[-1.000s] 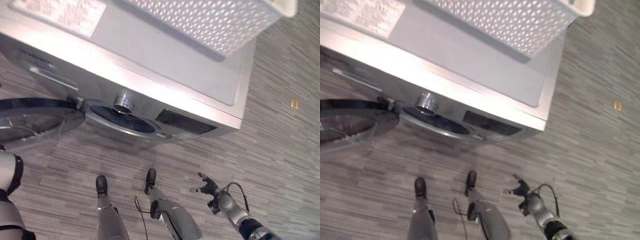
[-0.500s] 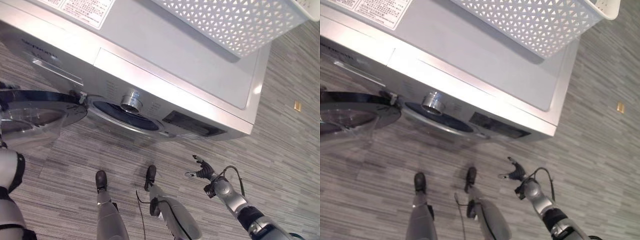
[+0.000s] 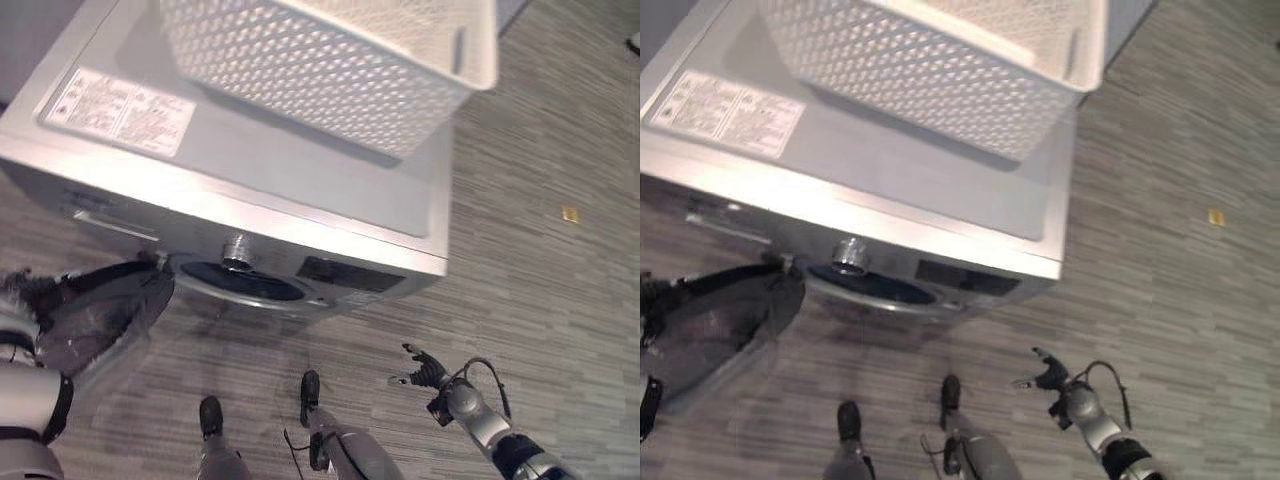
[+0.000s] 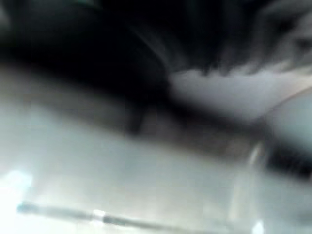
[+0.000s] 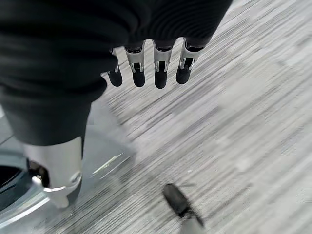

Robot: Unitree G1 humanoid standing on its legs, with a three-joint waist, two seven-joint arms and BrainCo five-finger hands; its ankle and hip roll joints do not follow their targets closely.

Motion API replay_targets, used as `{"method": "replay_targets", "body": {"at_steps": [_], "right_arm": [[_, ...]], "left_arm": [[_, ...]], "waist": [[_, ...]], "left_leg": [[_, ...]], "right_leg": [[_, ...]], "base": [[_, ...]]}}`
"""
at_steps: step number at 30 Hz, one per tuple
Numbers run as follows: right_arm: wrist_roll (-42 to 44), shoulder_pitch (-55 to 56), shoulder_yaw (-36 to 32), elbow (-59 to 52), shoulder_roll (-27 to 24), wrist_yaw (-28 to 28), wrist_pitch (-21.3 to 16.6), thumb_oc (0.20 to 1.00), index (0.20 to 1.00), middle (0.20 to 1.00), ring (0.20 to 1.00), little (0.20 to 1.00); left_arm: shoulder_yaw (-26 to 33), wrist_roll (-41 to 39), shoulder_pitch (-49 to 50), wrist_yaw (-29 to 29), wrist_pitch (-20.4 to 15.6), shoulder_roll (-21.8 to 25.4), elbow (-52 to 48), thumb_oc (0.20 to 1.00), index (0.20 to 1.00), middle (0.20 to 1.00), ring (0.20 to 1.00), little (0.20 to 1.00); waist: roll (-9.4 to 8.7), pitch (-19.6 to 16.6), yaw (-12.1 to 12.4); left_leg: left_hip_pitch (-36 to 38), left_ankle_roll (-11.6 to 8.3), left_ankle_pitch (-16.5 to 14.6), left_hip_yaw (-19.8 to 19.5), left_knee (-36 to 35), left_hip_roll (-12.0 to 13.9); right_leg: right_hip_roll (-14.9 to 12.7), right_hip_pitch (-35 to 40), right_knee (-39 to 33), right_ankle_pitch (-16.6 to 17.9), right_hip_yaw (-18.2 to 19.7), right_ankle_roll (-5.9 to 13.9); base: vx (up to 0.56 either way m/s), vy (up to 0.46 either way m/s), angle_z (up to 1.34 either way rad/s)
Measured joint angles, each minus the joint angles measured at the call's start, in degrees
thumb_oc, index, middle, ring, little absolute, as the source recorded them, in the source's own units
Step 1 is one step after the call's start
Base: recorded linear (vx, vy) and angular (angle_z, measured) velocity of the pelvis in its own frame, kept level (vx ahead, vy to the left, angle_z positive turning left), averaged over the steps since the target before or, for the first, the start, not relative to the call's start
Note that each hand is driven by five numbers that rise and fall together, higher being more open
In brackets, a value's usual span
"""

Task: Grab the laundry basket,head to the washer,open it,put in the laundry and shut it.

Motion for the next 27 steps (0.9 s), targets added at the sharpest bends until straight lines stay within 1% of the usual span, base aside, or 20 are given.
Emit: {"method": "replay_targets", "body": {"at_steps": [2, 3, 4, 6, 7, 8, 10, 12, 14, 15, 16, 18, 19, 21, 22, 23, 24, 25, 26, 27], "right_arm": [[-0.65, 1.35, -0.87, 0.48, -1.28, 0.5, 0.27, 1.0, 1.0, 1.0, 1.0, 1.0], [-1.51, 1.69, -2.53, 1.98, -1.59, 0.9, 0.56, 1.0, 1.0, 1.0, 1.0, 1.0], [-1.75, 1.83, -2.54, 2.26, -1.84, 0.96, 0.94, 1.0, 1.0, 1.0, 1.0, 1.0], [-2.64, 2.54, -3.19, 3.99, -2.09, 1.02, 1.05, 1.0, 1.0, 1.0, 1.0, 1.0], [-2.7, 2.95, -3.32, 4.77, -2.26, 1.11, 1.46, 1.0, 1.0, 1.0, 1.0, 1.0], [-2.7, 3.47, -3.4, 4.91, -2.5, 1.15, 1.52, 1.0, 1.0, 1.0, 1.0, 1.0], [-3.17, 3.82, -3.44, 5.3, -2.56, 1.2, 1.57, 1.0, 1.0, 1.0, 1.0, 1.0], [-3.82, 3.78, -3.31, 5.25, -2.26, 1.16, 1.58, 1.0, 1.0, 1.0, 1.0, 1.0], [-3.82, 4.01, -3.21, 5.18, -1.75, 1.17, 1.6, 1.0, 1.0, 1.0, 1.0, 1.0], [-3.83, 3.85, -3.17, 5.15, -1.73, 1.17, 1.51, 1.0, 1.0, 1.0, 1.0, 1.0], [-3.83, 3.53, -3.22, 5.19, -1.78, 1.03, 1.55, 1.0, 1.0, 1.0, 1.0, 1.0], [-3.85, 2.15, -3.28, 6.93, -0.68, 0.68, 1.92, 1.0, 1.0, 1.0, 1.0, 1.0], [-3.84, 1.38, -2.68, 7.75, -0.16, 0.76, 2.0, 1.0, 1.0, 1.0, 1.0, 1.0], [-3.84, -0.68, -1.57, 7.93, 0.77, 0.64, 1.94, 1.0, 1.0, 1.0, 1.0, 1.0], [-3.84, -1.16, -1.46, 7.9, 1.0, 0.65, 1.91, 1.0, 1.0, 1.0, 1.0, 1.0], [-3.84, -1.59, -1.28, 7.73, 1.13, 0.55, 1.85, 1.0, 1.0, 1.0, 1.0, 1.0], [-3.83, -2.42, -0.32, 8.74, 1.55, 0.42, 1.89, 1.0, 1.0, 1.0, 1.0, 1.0], [-3.82, -2.9, 0.46, 9.87, 1.93, 0.23, 1.92, 1.0, 1.0, 1.0, 1.0, 1.0], [-3.83, -3.1, 0.73, 10.34, 2.24, 0.09, 2.04, 1.0, 1.0, 1.0, 1.0, 1.0], [-3.8, -3.03, 0.71, 10.35, 2.35, -0.3, 2.04, 1.0, 1.0, 1.0, 1.0, 1.0]], "left_arm": [[-0.17, 0.35, 0.64, -0.51, 0.15, -0.93, -0.35, 1.0, 1.0, 1.0, 1.0, 1.0], [-0.83, 0.65, 2.22, -0.4, 0.62, -2.56, -0.32, 1.0, 1.0, 1.0, 1.0, 1.0], [-1.14, 1.02, 3.13, -0.47, 0.64, -3.07, -0.22, 1.0, 1.0, 1.0, 1.0, 1.0], [-3.06, 2.16, 4.44, -0.31, 0.9, -6.41, -0.47, 1.0, 1.0, 1.0, 1.0, 1.0], [-3.97, 2.68, 5.68, -0.35, 0.85, -8.77, -0.88, 1.0, 1.0, 1.0, 1.0, 1.0], [-4.74, 2.65, 6.7, -0.16, 1.08, -11.58, -0.87, 1.0, 1.0, 1.0, 1.0, 1.0], [-8.15, 2.77, 6.9, 0.86, 1.93, -15.23, -0.53, 1.0, 1.0, 1.0, 1.0, 1.0], [-11.49, 3.28, 7.15, 1.95, 2.57, -18.32, -0.62, 1.0, 1.0, 1.0, 1.0, 1.0], [-16.35, 4.08, 5.36, 4.35, 5.23, -20.36, -0.41, 1.0, 1.0, 1.0, 1.0, 1.0], [-16.45, 4.86, 5.18, 4.43, 5.03, -20.13, -0.54, 1.0, 1.0, 1.0, 1.0, 1.0], [-18.12, 5.1, 4.66, 4.89, 5.43, -20.69, -0.68, 1.0, 1.0, 1.0, 1.0, 1.0], [-25.27, 5.28, 2.36, 6.32, 10.36, -23.95, 0.59, 1.0, 1.0, 1.0, 1.0, 1.0], [-25.37, 5.23, 1.56, 6.34, 9.98, -24.77, 0.36, 1.0, 1.0, 1.0, 1.0, 1.0], [-25.83, 4.87, -0.56, 6.31, 9.07, -29.3, -0.97, 1.0, 1.0, 1.0, 1.0, 1.0], [-25.23, 4.33, -0.71, 5.58, 7.33, -30.75, -2.41, 1.0, 1.0, 1.0, 1.0, 1.0], [-25.35, 4.15, -1.0, 4.71, 6.45, -33.13, -3.51, 1.0, 1.0, 1.0, 1.0, 1.0], [-26.11, 3.16, -1.55, 3.67, 5.11, -38.13, -4.46, 1.0, 1.0, 1.0, 1.0, 1.0], [-26.54, 2.51, -1.93, 3.31, 4.89, -41.15, -5.32, 1.0, 1.0, 1.0, 1.0, 1.0], [-25.51, 1.95, -2.14, 3.04, 5.7, -43.25, -3.74, 1.0, 1.0, 1.0, 1.0, 1.0], [-26.05, 1.96, -1.47, 2.46, 4.14, -44.56, -4.39, 1.0, 1.0, 1.0, 1.0, 1.0]], "waist": [[0.59, -0.29, -0.25], [1.36, -0.54, -0.1], [1.58, -0.78, -0.24], [2.39, -1.92, -0.52], [3.14, -2.56, -0.45], [4.13, -3.22, -0.56], [5.84, -4.29, -0.83], [6.85, -4.86, -1.29], [7.54, -5.39, -1.52], [7.59, -5.42, -1.49], [7.71, -5.49, -1.67], [7.96, -5.63, -1.97], [8.0, -5.66, -1.76], [7.98, -5.67, -2.48], [7.94, -5.67, -3.11], [7.81, -5.71, -3.95], [7.3, -5.85, -5.12], [6.83, -6.15, -5.35], [6.43, -6.34, -5.51], [6.15, -6.28, -6.53]], "left_leg": [[0.87, 0.01, -0.01, 0.36, -0.67, 0.27], [3.05, 0.17, -0.11, 1.82, -2.11, 0.43], [3.81, 0.44, -0.3, 2.09, -2.15, 0.45], [5.0, 0.83, -1.01, 3.42, -2.17, 0.37], [5.9, 0.88, -1.08, 4.25, -2.17, 0.06], [6.65, 1.5, -1.61, 4.95, -2.19, 0.02], [7.15, 1.97, -1.94, 5.9, -2.21, -0.5], [7.7, 2.31, -2.21, 6.55, -2.22, -0.83], [7.88, 2.74, -2.46, 6.41, -2.29, -0.91], [7.89, 2.74, -2.45, 6.4, -2.28, -0.89], [7.87, 2.75, -2.45, 6.47, -2.29, -0.9], [7.84, 2.75, -2.45, 6.66, -2.27, -1.2], [7.81, 2.82, -2.5, 6.87, -2.28, -1.41], [7.74, 3.35, -2.84, 7.78, -2.3, -2.16], [7.79, 3.51, -2.95, 7.96, -2.29, -2.38], [7.77, 3.62, -3.02, 8.05, -2.29, -2.57], [7.64, 4.0, -3.26, 8.2, -2.29, -2.84], [7.39, 4.22, -3.39, 8.55, -2.29, -2.94], [7.14, 4.31, -3.45, 8.7, -2.29, -2.99], [6.71, 4.33, -3.44, 8.87, -2.28, -2.93]], "right_leg": [[0.42, 0.09, -0.01, 0.07, 0.55, 0.03], [0.78, 1.06, -0.02, 0.04, 1.23, 0.1], [0.82, 1.62, -0.03, 0.04, 1.74, 0.27], [0.81, 2.06, -0.05, 0.14, 2.84, 0.71], [0.69, 2.45, -0.05, 0.29, 3.78, 0.92], [0.41, 2.88, -0.19, 0.35, 4.29, 1.09], [-0.06, 3.0, -0.49, 0.37, 5.26, 1.48], [-0.3, 3.02, -0.5, 0.58, 5.94, 1.8], [-0.29, 3.42, -0.52, 0.39, 5.97, 1.99], [-0.31, 3.39, -0.5, 0.43, 6.0, 1.99], [-0.31, 3.31, -0.52, 0.46, 6.15, 1.98], [-0.31, 2.98, -0.52, 0.34, 6.16, 2.06], [-0.49, 2.93, -0.5, 0.39, 6.45, 2.14], [-1.16, 2.7, -0.45, 0.5, 7.06, 2.69], [-1.35, 2.65, -0.12, 0.54, 7.07, 2.77], [-1.56, 2.57, -0.08, 0.56, 7.12, 2.83], [-1.85, 2.35, -0.06, 0.38, 7.12, 3.09], [-1.91, 1.93, -0.05, 0.37, 7.34, 3.1], [-2.02, 1.52, -0.03, 0.54, 7.79, 3.17], [-2.02, 1.09, -0.02, 0.7, 8.1, 3.12]], "base": [[0.08, -0.026, -0.2], [0.09, -0.017, -0.29], [0.1, -0.012, -0.38], [0.08, -0.016, -0.28], [0.07, -0.037, -0.27], [0.05, -0.033, -0.26], [0.03, -0.028, -0.2], [0.02, -0.045, -0.17], [0.0, -0.003, 0.03], [0.02, -0.041, 0.01], [0.01, -0.035, -0.02], [0.01, -0.019, 0.02], [0.01, -0.021, -0.08], [0.02, -0.022, -0.13], [0.02, -0.027, -0.07], [0.02, -0.024, -0.05], [0.02, -0.037, -0.07], [0.01, -0.03, -0.14], [0.0, -0.038, -0.17], [-0.01, -0.053, -0.12]]}}
